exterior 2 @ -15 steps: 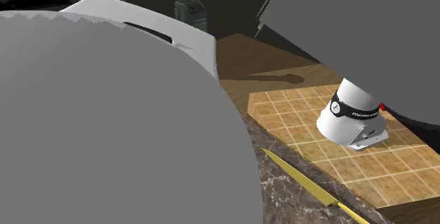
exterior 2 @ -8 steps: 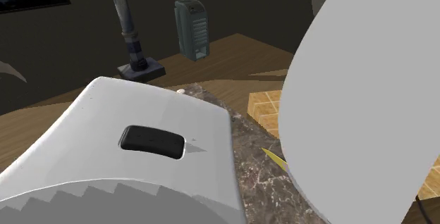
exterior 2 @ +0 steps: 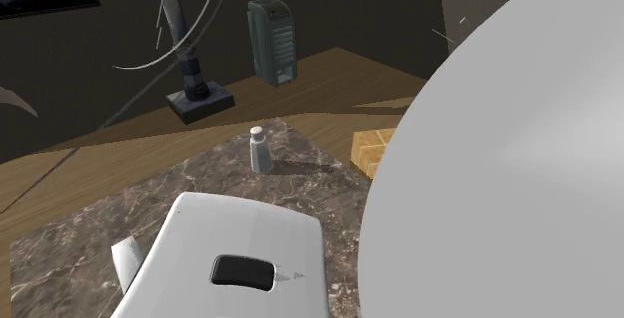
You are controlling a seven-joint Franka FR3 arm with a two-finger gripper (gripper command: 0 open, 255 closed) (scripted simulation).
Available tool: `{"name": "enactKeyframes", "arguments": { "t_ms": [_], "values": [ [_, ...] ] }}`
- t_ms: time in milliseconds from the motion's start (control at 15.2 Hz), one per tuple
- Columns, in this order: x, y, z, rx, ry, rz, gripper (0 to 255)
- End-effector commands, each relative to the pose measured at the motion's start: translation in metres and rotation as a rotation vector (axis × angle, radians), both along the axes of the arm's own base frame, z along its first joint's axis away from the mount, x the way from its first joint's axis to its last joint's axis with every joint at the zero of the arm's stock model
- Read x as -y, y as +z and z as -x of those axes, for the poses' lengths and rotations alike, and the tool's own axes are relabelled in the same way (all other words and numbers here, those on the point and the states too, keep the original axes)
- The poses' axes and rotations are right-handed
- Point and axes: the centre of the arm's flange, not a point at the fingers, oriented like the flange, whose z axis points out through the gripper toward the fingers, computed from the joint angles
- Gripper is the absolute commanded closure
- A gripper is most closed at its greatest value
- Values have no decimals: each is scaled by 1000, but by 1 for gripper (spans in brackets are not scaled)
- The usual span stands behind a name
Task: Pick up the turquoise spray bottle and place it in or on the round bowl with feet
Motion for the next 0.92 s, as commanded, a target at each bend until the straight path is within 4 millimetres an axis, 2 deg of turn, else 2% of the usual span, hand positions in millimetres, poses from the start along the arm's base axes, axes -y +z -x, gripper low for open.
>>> {"name": "enactKeyframes", "arguments": {
  "t_ms": [0,396,462,792,858],
  "values": [
    [0,-3,0,1,0,0,255],
    [0,-3,0,1,0,0,255],
    [0,-3,0,1,0,0,0],
    [0,-3,0,1,0,0,0],
    [-6,9,4,1,0,0,0]
  ]
}}
